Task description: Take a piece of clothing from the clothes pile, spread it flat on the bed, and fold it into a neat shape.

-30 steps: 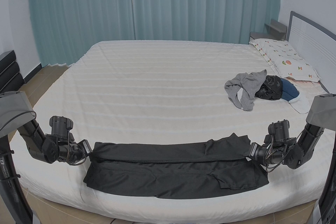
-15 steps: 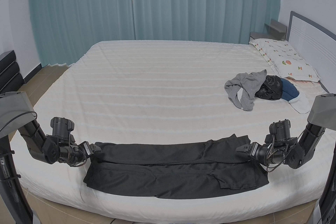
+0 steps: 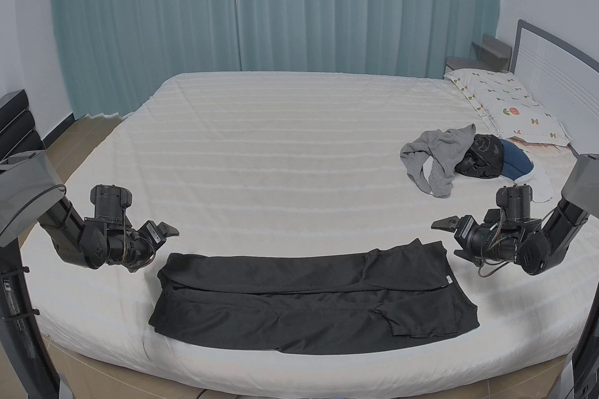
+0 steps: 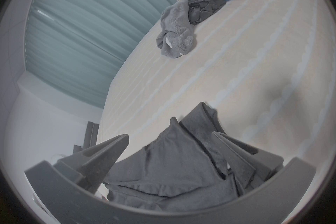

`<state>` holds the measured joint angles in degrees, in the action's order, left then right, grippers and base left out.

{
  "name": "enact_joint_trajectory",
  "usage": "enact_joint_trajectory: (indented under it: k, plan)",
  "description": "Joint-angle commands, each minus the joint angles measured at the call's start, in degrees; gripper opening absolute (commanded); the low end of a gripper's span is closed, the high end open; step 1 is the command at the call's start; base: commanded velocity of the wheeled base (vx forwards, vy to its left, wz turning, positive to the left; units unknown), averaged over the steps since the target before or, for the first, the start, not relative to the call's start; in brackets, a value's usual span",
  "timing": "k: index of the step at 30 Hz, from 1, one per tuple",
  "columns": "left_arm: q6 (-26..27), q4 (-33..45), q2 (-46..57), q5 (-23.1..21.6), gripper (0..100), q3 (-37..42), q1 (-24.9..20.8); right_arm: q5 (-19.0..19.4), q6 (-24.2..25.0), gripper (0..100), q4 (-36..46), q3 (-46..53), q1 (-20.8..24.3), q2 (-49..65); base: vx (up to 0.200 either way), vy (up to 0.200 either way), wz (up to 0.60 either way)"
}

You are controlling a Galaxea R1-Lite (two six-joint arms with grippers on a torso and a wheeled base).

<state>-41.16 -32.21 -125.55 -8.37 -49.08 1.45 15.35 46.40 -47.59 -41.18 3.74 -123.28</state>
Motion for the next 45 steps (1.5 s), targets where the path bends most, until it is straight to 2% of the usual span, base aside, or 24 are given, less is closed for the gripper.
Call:
enact_joint_trajectory:
  k: [1, 3, 4, 7, 12, 13, 21, 22, 25, 45]
  plan:
    - [-0.33, 0.39, -6.2, 0.03, 100, -4.18, -0.31, 1.18, 3.52, 100, -0.31, -4.35, -0.49, -6.09, 0.0, 0.0, 0.0]
    - [-0.24, 0.39, -6.55, 0.03, 100, -4.27, -0.31, 1.7, 3.96, 100, -0.4, -4.52, -0.49, -6.36, 0.0, 0.0, 0.0]
    - [-0.15, 0.3, -6.64, 0.03, 100, -4.45, -0.31, 3.37, 5.02, 100, -0.48, -4.87, -1.02, -6.79, 0.0, 0.0, 0.0]
    - [0.11, -0.14, -7.08, 0.03, 100, -4.71, -0.66, 5.22, 5.55, 100, -0.48, -4.96, -2.16, -6.88, 0.0, 0.0, 0.0]
    - [0.73, -0.31, -8.04, 0.29, 100, -5.5, -2.07, 5.48, 5.55, 100, -0.48, -5.14, -2.69, -7.59, 0.0, 0.0, 0.0]
    - [0.81, -0.31, -8.13, 0.38, 0, -5.5, -2.15, 5.48, 5.55, 100, -0.48, -5.23, -2.69, -7.59, 0.0, 0.0, 0.0]
    - [-1.21, -0.14, -8.22, 1.7, 0, -5.68, -1.36, 5.48, 5.55, 100, -0.57, -5.31, -2.69, -7.85, 0.0, 0.0, 0.0]
    - [-3.32, -0.22, -7.87, 2.49, 0, -5.68, -1.19, 5.48, 5.55, 100, -0.57, -5.4, -2.69, -7.85, 0.0, 0.0, 0.0]
    - [-5.16, -0.22, -7.08, 3.45, 0, -5.76, -0.84, 5.39, 5.46, 100, -0.66, -5.58, -2.69, -8.11, 0.0, 0.0, 0.0]
    - [-5.51, -0.31, -7.43, 3.37, 0, -6.03, -0.31, 4.52, 5.37, 100, -0.4, -10.32, -2.16, -12.42, 0.0, 0.0, 0.0]
